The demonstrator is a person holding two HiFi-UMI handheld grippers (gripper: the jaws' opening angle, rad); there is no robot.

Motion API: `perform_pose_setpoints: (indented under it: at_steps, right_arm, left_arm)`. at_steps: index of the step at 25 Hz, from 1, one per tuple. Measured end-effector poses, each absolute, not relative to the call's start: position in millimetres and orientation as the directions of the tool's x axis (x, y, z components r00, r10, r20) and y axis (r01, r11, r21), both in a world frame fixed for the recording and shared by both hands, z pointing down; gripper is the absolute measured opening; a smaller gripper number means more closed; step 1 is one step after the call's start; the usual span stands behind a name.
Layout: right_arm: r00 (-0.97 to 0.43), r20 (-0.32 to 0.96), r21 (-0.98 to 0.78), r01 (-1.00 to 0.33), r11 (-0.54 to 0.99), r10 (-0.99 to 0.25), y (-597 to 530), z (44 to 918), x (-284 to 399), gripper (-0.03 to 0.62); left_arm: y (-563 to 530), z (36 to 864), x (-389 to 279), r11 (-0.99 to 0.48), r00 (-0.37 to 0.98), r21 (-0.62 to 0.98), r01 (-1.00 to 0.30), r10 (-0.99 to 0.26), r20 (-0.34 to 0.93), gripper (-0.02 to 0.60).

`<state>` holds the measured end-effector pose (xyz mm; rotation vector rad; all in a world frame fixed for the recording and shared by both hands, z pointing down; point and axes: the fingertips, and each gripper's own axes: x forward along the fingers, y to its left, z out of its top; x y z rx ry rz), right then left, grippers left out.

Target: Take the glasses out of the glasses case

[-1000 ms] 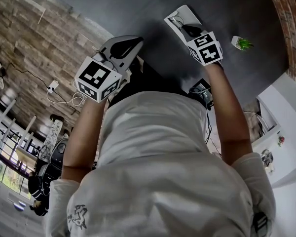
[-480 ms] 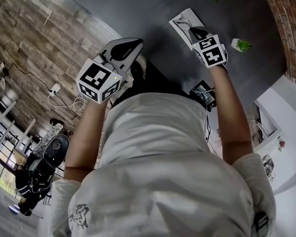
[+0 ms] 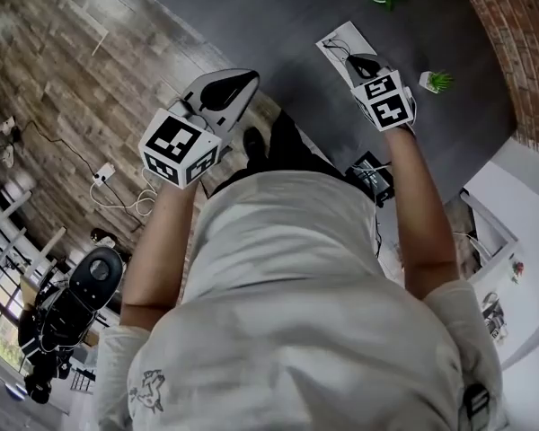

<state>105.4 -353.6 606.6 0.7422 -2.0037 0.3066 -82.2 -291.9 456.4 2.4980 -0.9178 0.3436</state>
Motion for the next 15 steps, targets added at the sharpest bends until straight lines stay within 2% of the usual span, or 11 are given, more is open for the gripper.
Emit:
perform_pose_setpoints:
  at_steps: [8,15]
  right_arm:
    - [-0.407,0.796,0.118,-0.622,0.774,-0.448,-339,570,62,0.017]
    - [-0.458,0.737,0.14,-0.615,0.776,-0.497,-296,519,33,0.017]
  left_arm:
    - [-275,443,-134,-0.688,0.738,0.282,-0.669,-0.574,0.354,0.011]
    - [-244,418,-149,-0.716,0.75,0.239,-0.656,-0.58,0.319,0.011]
